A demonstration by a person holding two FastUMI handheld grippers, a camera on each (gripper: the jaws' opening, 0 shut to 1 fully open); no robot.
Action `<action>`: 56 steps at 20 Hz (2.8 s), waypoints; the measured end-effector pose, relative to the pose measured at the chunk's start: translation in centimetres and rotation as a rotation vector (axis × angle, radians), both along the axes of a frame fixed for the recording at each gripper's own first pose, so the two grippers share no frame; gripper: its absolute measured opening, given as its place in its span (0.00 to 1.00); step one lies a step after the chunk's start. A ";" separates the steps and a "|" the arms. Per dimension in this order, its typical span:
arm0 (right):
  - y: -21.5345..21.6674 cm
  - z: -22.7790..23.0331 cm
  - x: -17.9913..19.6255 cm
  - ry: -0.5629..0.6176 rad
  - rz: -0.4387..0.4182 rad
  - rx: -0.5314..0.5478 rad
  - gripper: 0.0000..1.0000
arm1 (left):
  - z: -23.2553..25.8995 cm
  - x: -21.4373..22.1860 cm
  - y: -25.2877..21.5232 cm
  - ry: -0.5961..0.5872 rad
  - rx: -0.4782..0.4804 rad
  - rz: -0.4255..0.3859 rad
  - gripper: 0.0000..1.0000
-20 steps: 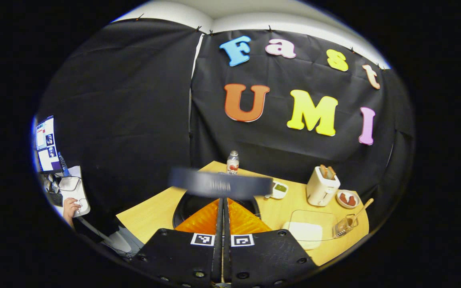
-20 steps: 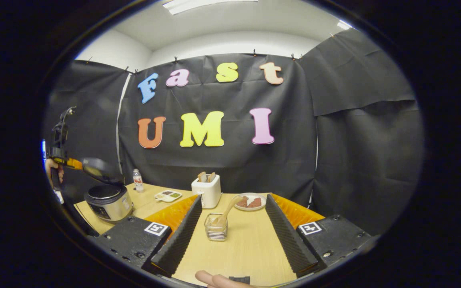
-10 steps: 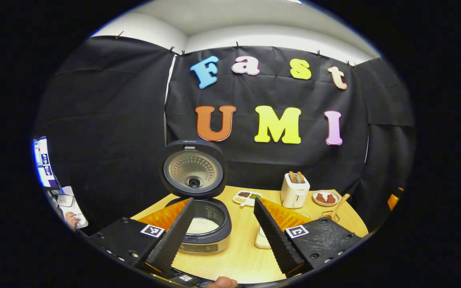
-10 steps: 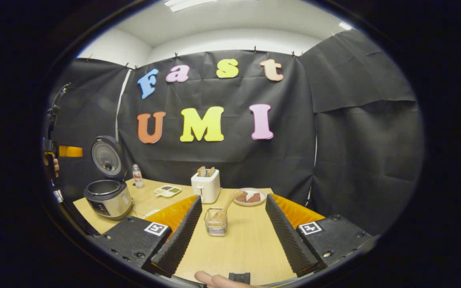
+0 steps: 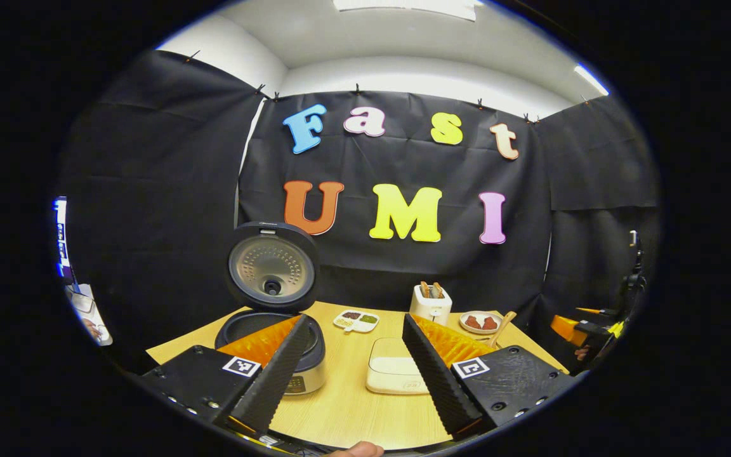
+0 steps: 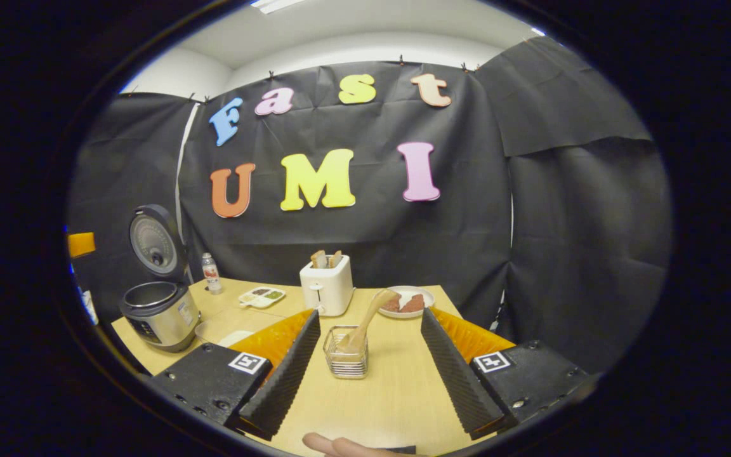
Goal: Close the left gripper, press the button to open the rice cooker; take a wooden spoon from the chopstick holder with the right hand, scoop a spoonful of rice and pour it into the rice cooker, then put the wooden spoon back into the chopstick holder.
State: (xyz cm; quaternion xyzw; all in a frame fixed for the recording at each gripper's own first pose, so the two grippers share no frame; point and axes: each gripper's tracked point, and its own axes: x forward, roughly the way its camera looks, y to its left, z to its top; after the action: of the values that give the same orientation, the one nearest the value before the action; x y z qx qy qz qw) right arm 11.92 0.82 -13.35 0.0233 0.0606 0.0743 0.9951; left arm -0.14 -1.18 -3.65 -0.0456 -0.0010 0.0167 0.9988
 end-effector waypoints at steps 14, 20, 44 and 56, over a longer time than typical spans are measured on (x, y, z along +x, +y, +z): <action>1.8 -8.5 15.8 0.137 -0.022 0.057 1.00 | -2.0 -1.5 -1.6 -0.042 0.049 -0.017 0.94; 3.9 -12.5 19.7 0.286 -0.004 0.107 1.00 | -3.0 -0.6 -1.4 -0.025 0.056 -0.035 0.94; 6.0 -1.7 16.8 0.030 0.019 0.118 0.10 | -5.2 -2.1 2.7 0.021 0.030 -0.043 0.95; 19.5 3.1 10.8 -0.148 0.153 -0.036 0.10 | -5.6 -4.6 4.7 0.018 0.091 -0.031 0.94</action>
State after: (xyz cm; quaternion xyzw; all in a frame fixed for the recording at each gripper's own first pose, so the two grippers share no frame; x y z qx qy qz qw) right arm 22.70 20.28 -10.23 -0.0049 -0.0103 0.1506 0.9885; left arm -4.73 3.48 -9.28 -0.0001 0.0081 0.0014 1.0000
